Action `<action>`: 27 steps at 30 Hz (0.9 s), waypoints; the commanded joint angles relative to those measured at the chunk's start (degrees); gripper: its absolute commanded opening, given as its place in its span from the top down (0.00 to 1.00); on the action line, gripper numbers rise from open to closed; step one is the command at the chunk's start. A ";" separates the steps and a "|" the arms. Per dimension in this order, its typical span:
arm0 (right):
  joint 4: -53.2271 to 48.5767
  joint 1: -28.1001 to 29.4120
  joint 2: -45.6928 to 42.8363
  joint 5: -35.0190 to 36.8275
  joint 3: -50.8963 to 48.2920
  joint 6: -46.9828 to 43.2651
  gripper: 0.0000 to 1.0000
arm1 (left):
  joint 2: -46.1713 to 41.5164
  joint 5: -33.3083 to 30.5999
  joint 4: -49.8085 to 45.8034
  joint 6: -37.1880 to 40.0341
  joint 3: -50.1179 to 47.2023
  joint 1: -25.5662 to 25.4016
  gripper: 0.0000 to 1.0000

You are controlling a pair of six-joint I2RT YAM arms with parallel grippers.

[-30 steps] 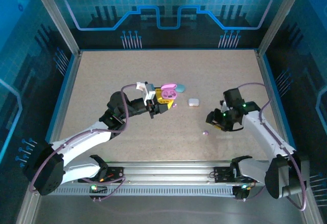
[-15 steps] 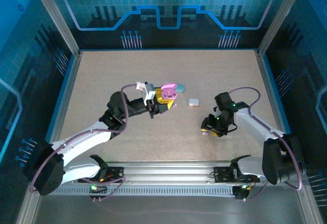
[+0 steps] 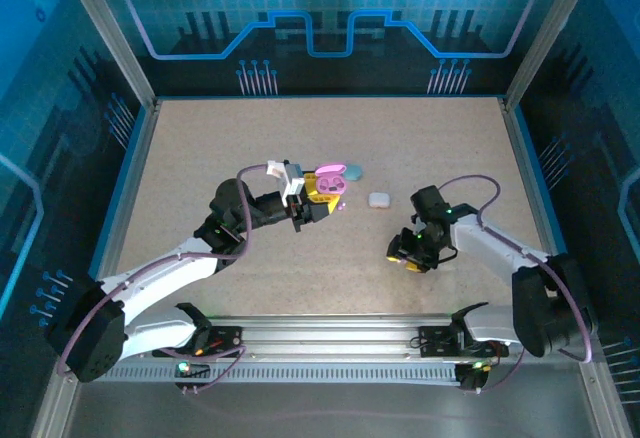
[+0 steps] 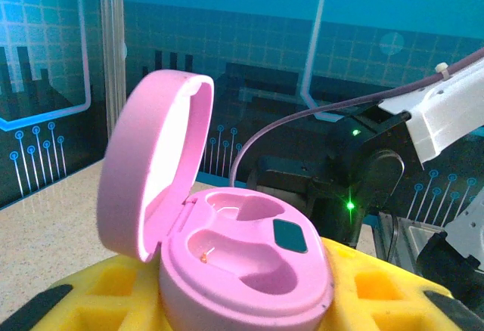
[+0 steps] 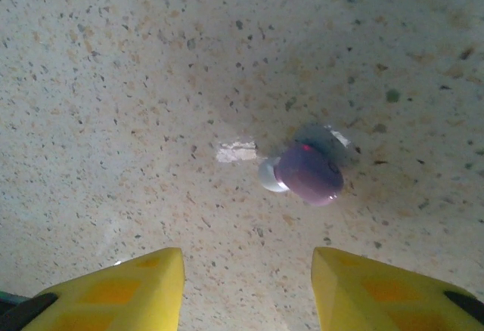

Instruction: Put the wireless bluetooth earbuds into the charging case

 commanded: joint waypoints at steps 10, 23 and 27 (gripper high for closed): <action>2.48 1.06 3.66 1.58 -0.22 1.94 0.51 | -0.84 0.31 -0.12 0.10 0.90 0.00 0.68; 3.54 1.01 5.30 5.84 1.39 0.60 0.52 | 0.01 0.69 -0.33 -0.02 1.63 0.01 0.68; 3.36 0.97 6.79 6.48 3.10 -0.42 0.53 | -0.06 0.64 -0.53 -0.01 1.53 0.01 0.68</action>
